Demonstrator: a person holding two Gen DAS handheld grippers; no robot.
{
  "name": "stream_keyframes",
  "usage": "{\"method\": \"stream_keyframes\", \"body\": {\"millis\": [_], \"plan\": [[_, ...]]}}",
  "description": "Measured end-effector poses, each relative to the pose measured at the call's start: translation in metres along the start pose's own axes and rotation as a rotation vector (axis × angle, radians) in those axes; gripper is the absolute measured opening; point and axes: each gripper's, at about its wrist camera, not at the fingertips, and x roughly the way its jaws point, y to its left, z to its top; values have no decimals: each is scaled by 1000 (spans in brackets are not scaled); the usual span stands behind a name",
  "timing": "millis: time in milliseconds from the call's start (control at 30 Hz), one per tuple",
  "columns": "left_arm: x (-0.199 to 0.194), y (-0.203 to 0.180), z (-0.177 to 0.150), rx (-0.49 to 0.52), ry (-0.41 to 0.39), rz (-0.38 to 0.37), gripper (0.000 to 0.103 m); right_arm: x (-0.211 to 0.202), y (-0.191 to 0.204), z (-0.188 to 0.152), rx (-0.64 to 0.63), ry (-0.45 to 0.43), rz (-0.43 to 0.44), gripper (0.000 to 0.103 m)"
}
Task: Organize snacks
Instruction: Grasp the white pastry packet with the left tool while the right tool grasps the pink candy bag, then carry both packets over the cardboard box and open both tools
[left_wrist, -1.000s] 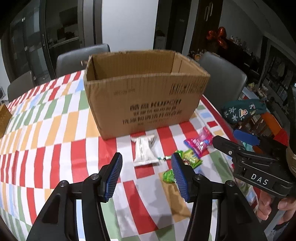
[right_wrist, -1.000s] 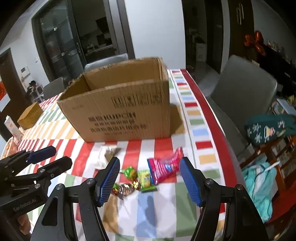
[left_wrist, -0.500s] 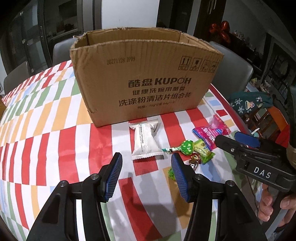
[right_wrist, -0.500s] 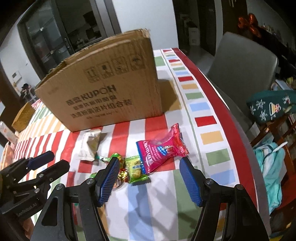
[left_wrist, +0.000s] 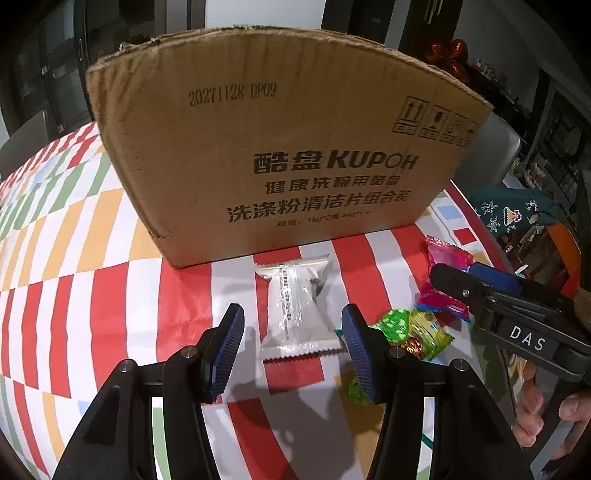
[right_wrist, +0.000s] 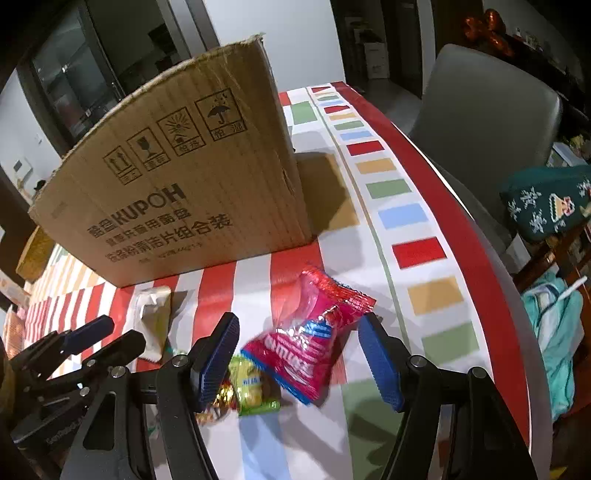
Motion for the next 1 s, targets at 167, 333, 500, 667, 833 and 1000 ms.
{"method": "stream_keyframes", "body": {"millis": [167,333,500,667,833,1000], "plan": [[10,4,6,-14,11,-6,54,10,9,5,-45,11,-16,68],[18,5,10,-31,30,-30,53,17,18,6,-79,22,-20,67],[25,4,12,-39,47,-33,40,26,28,7,-136,45,-44,45],[26,4,13,-28,56,-34,30,26,30,4,-135,48,-35,37],[15,1,11,-17,36,-31,30,14,32,3,-143,26,-23,35],[-5,-2,7,-11,-2,-29,30,-8,33,1,-147,-8,-12,35]]}}
